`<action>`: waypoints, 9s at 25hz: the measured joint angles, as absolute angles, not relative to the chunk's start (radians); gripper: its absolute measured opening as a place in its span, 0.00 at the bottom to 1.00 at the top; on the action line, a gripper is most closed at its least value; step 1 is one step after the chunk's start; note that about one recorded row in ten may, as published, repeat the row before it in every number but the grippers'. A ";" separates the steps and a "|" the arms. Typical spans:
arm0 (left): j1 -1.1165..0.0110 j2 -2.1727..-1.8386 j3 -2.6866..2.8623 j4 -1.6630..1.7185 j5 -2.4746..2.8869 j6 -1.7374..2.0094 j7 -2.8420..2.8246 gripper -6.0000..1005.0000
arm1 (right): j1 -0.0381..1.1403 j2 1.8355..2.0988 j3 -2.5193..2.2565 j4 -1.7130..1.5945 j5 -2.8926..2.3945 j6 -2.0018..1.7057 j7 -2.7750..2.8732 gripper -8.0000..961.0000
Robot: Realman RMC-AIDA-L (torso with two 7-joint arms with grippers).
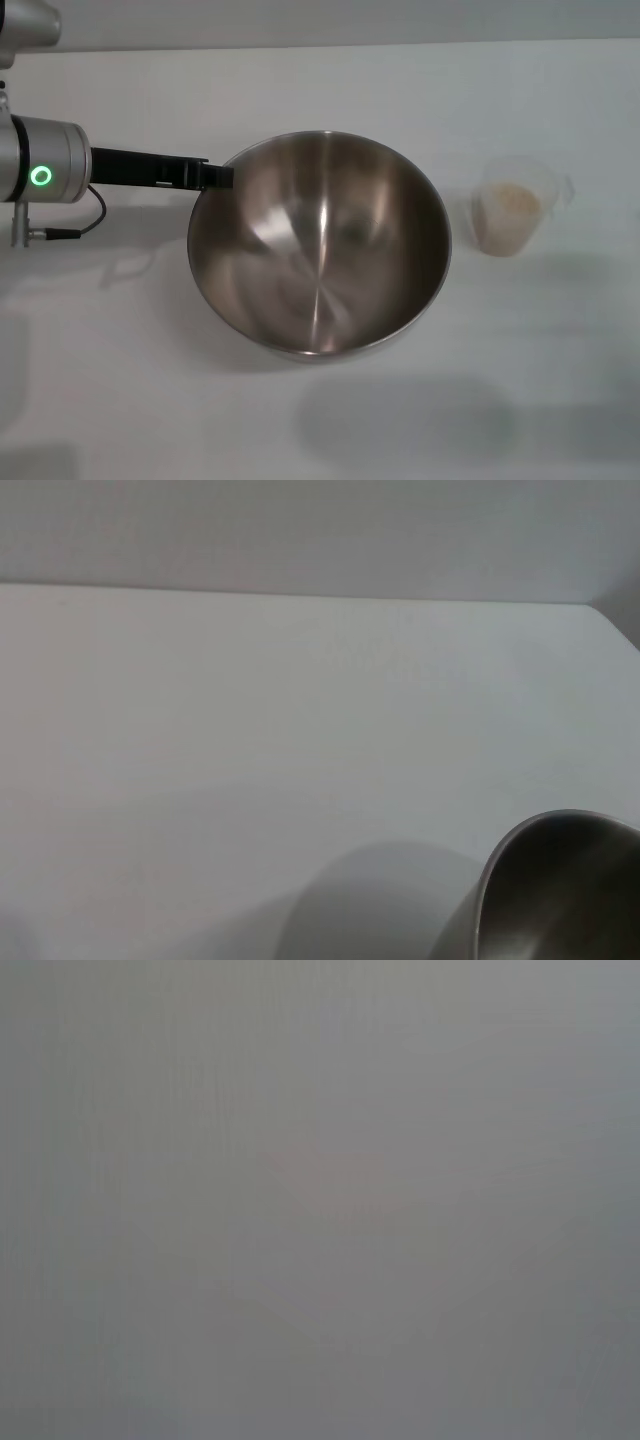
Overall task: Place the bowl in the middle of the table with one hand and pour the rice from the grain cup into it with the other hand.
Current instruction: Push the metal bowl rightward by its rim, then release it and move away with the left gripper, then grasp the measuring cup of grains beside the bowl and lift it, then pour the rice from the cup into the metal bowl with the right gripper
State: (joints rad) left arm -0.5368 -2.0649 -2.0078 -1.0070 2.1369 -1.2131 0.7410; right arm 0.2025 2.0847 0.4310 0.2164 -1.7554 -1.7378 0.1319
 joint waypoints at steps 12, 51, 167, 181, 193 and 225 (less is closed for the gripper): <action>-0.537 -2.065 -2.009 -0.990 2.133 -1.212 0.753 0.09 | 0.202 2.085 0.431 0.216 -1.755 -1.738 0.132 0.85; -0.262 -2.062 -1.252 -1.010 2.312 0.937 0.785 0.82 | 0.192 2.083 0.417 0.212 -1.762 -1.737 0.132 0.85; -0.322 -2.072 -1.325 -0.315 2.637 1.207 0.081 0.82 | 0.323 2.087 0.226 0.167 -1.752 -1.311 0.100 0.05; -0.314 -2.076 -1.316 -0.311 2.637 1.199 0.081 0.82 | 0.403 2.083 0.192 0.195 -1.833 -1.605 -0.142 0.03; -0.307 -2.079 -1.316 -0.311 2.637 1.198 0.081 0.82 | 0.433 2.087 0.184 0.423 -1.960 -1.446 -0.890 0.03; -0.304 -2.079 -1.316 -0.311 2.637 1.198 0.080 0.82 | 0.386 2.093 0.104 0.599 -2.011 -1.413 -1.991 0.02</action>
State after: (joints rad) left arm -0.3037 -2.0785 -1.3161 -0.3113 2.6369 1.1981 0.0797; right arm 0.3860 2.0930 0.1042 0.5986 -2.0110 -1.4127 -1.9913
